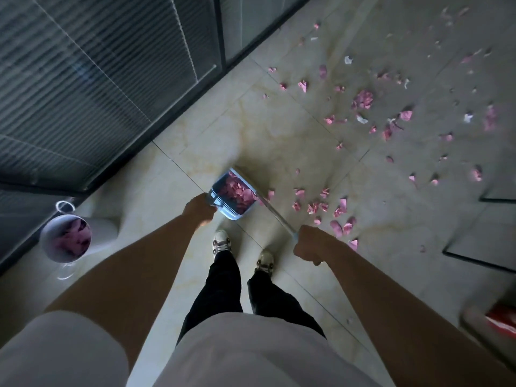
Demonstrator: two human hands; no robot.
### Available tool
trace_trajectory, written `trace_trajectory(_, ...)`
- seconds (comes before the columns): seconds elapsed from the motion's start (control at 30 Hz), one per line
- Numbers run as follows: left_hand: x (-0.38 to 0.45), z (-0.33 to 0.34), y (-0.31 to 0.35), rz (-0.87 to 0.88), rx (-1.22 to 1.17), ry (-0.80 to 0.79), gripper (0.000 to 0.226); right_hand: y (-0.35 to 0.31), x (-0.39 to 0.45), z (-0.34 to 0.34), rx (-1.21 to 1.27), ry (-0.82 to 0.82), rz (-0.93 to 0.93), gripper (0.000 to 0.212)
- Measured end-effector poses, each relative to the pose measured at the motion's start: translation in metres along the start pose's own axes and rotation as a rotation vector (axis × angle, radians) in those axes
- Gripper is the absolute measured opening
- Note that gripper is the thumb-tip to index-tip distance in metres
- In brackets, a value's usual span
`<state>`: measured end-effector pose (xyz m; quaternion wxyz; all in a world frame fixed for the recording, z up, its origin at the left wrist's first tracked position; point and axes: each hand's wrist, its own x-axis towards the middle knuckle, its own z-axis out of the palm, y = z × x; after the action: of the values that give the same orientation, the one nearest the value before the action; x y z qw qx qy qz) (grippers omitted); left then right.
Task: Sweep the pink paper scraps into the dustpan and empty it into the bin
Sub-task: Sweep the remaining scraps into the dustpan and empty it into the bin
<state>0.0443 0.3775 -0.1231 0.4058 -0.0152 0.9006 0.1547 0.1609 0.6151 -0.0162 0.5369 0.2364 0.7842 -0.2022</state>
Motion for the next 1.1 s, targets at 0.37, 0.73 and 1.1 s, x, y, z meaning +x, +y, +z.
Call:
trace_trajectory(0.37,-0.008,0.002,0.005,-0.042,-0.051,0.049,0.045,0.049,-0.021,0.018,0.064,0.146,0.006,0.036)
trace_trajectory(0.73,-0.038,-0.012,-0.050,-0.029,0.021,0.088,0.034,0.041,-0.034,0.068,0.273,0.249,0.132,0.037)
trace_trajectory(1.1,-0.056,-0.033,-0.103,0.059,0.210,-0.053,0.036,0.007,-0.041,0.105,0.414,0.104,0.180,0.034)
